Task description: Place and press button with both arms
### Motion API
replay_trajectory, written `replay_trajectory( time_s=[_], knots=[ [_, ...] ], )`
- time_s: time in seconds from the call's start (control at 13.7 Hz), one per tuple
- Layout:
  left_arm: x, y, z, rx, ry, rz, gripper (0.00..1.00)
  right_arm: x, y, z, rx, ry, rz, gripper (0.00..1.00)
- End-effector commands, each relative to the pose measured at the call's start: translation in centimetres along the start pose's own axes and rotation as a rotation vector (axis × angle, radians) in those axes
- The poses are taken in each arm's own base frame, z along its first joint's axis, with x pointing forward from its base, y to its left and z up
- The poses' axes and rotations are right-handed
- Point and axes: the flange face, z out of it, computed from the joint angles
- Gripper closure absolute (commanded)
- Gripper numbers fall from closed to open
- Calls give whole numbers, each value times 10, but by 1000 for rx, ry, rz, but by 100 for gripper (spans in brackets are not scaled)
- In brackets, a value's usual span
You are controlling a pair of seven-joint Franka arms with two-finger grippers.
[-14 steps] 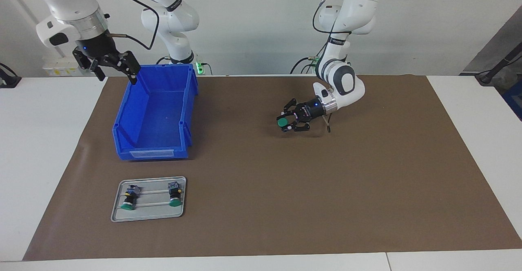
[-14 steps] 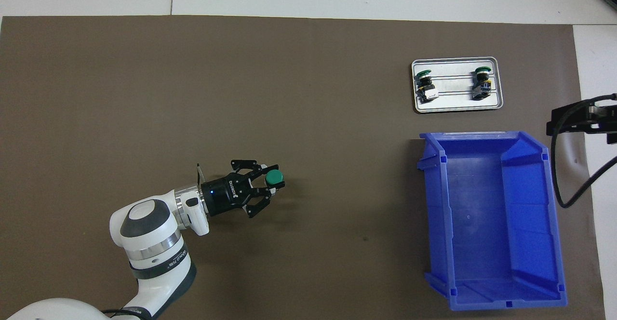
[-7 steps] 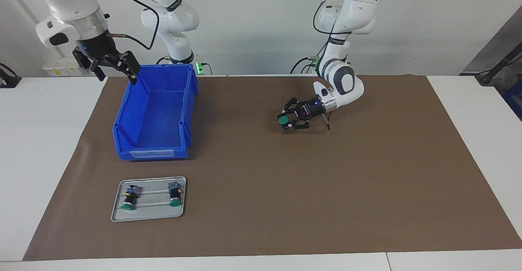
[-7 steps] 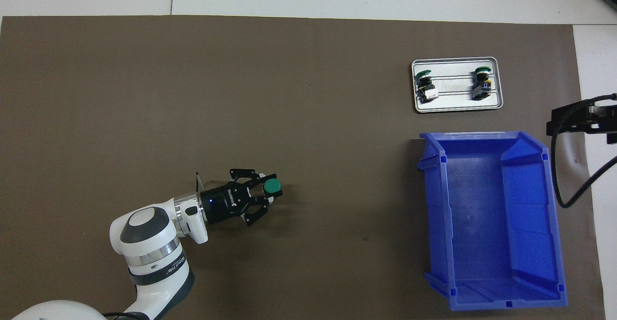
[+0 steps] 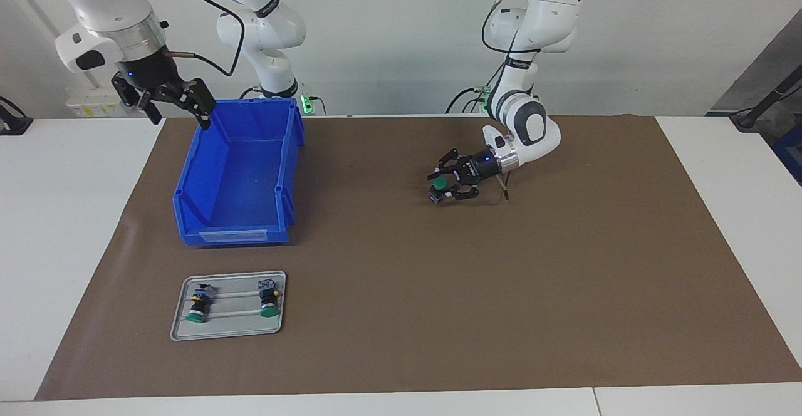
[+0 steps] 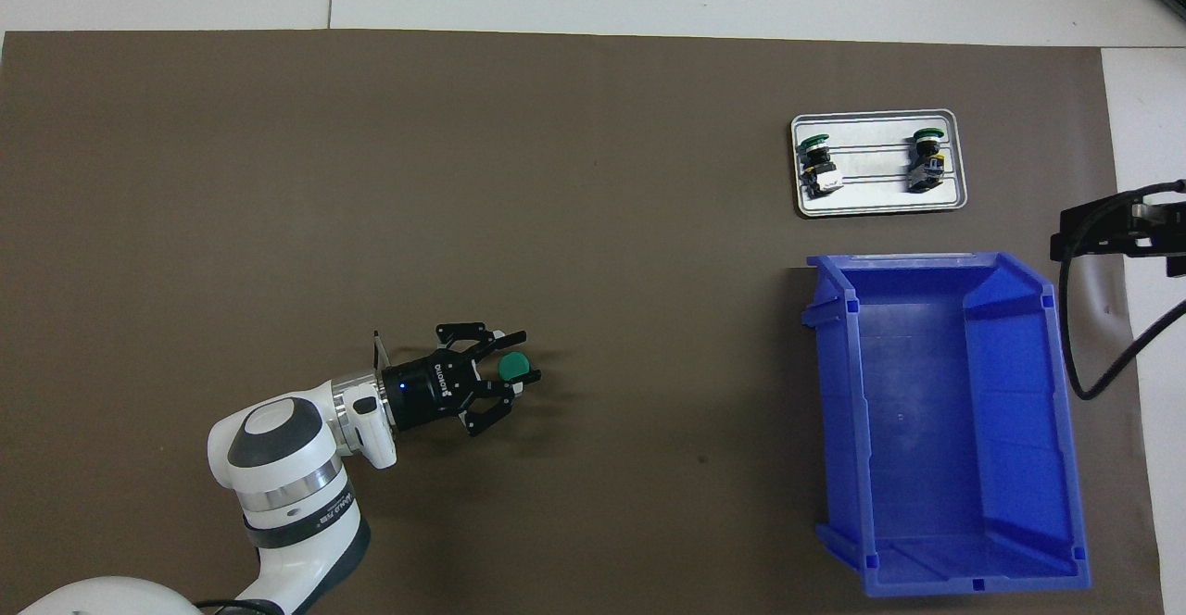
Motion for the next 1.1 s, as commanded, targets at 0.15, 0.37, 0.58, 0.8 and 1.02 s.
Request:
replay_trajectory(
  time_s=[0.15, 0.37, 0.58, 0.8, 1.02],
  knots=[
    [-1, 7, -9, -14, 9, 14, 42, -2, 1, 0, -5, -2, -23, 0],
    [0, 9, -7, -22, 12, -5, 33, -2, 1, 0, -5, -2, -22, 0],
    [9, 10, -8, -21, 22, -38, 19, -2, 1, 0, -5, -2, -23, 0],
    [31, 6, -12, -6, 46, -65, 17, -2, 1, 0, -5, -2, -23, 0],
    [66, -6, -34, 18, 62, -105, 18, -2, 2, 0, -5, -2, -22, 0]
  ],
)
